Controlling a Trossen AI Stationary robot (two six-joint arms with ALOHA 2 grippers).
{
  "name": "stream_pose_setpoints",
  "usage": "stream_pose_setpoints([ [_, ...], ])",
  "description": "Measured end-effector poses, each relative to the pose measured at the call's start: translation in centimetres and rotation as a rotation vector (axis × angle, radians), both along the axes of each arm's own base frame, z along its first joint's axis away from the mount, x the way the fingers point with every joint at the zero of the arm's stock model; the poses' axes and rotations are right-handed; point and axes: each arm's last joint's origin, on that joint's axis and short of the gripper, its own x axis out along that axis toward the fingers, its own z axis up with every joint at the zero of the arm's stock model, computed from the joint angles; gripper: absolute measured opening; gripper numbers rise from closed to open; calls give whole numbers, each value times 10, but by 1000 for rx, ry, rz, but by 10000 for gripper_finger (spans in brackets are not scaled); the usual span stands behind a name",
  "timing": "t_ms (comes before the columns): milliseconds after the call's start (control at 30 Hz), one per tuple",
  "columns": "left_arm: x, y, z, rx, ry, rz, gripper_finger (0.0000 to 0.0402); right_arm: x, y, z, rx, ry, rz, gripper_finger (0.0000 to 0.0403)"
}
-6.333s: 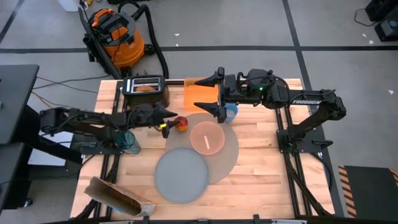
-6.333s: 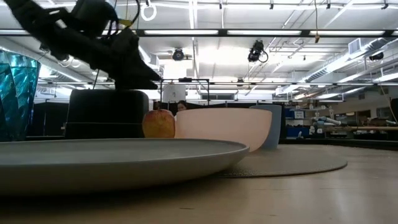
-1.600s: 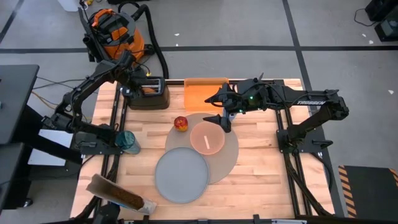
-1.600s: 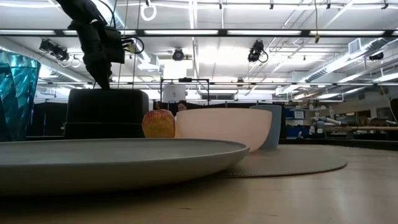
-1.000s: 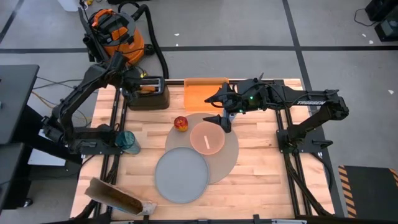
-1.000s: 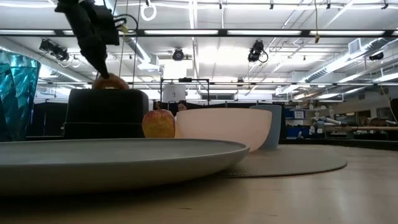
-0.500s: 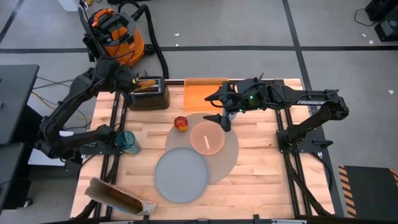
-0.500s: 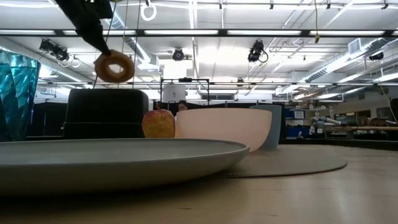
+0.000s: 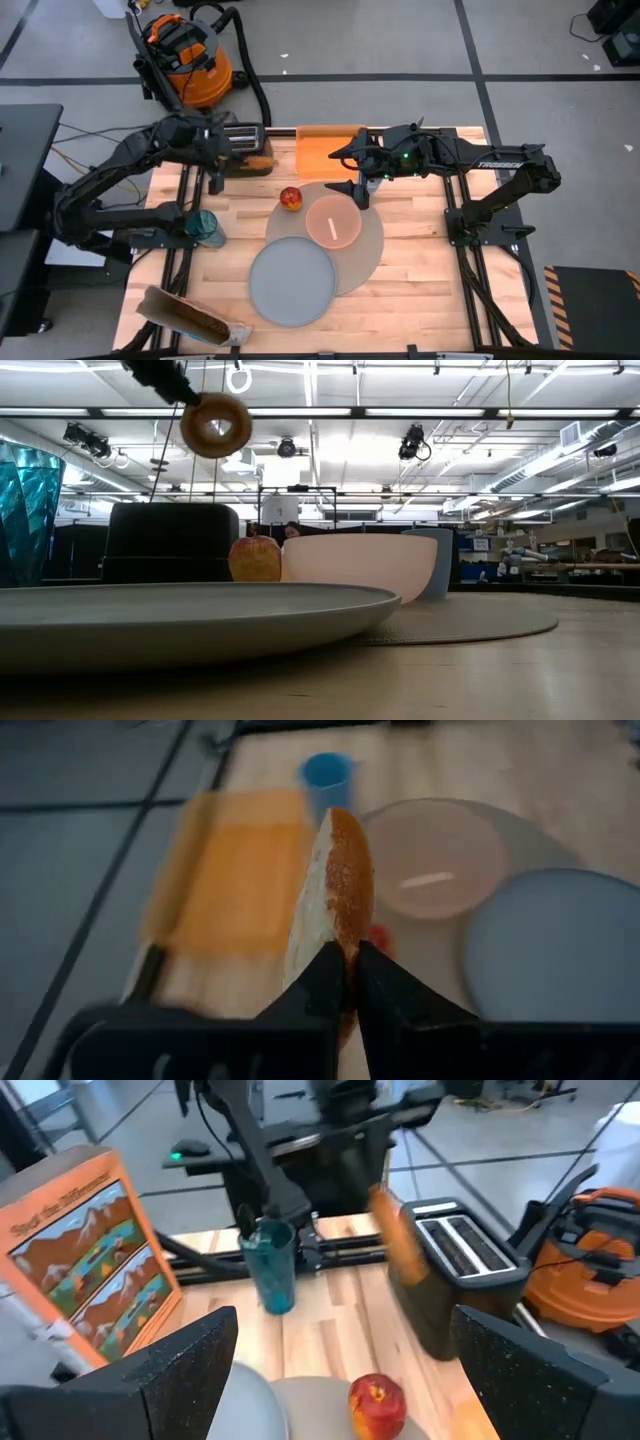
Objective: Arrange a breakfast setting
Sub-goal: Put the toasted bagel on the blue plate
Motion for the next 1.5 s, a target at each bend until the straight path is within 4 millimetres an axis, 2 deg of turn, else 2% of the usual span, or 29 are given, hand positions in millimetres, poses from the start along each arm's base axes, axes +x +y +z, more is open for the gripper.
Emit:
stream_pose_setpoints([
  [200, 29, -25, -8, 20, 51, -184, 24, 0, -1, 1, -16, -10, -45, 374],
  [333, 51, -48, -17, 50, 110, -303, 24, 0, 8, 1, 6, -12, -22, 374],
  [567, 95, -97, -47, 134, 228, -523, 24, -4, 44, -3, 95, 25, 56, 374],
  [767, 122, -142, -74, 209, 282, -632, 25, -15, 82, -14, 148, 132, 67, 367],
  [967, 138, -181, -95, 280, 272, -701, 25, -17, 118, -27, 178, 192, 116, 350],
  [1167, 144, -214, -125, 353, 348, -831, 25, -2, 136, -46, 189, 235, 91, 347],
  [1333, 149, -224, -141, 466, 376, -789, 25, 14, 144, -65, 172, 268, 93, 347],
  [1500, 153, -223, -155, 471, 451, -797, 25, 24, 149, -77, 168, 297, 116, 347],
])
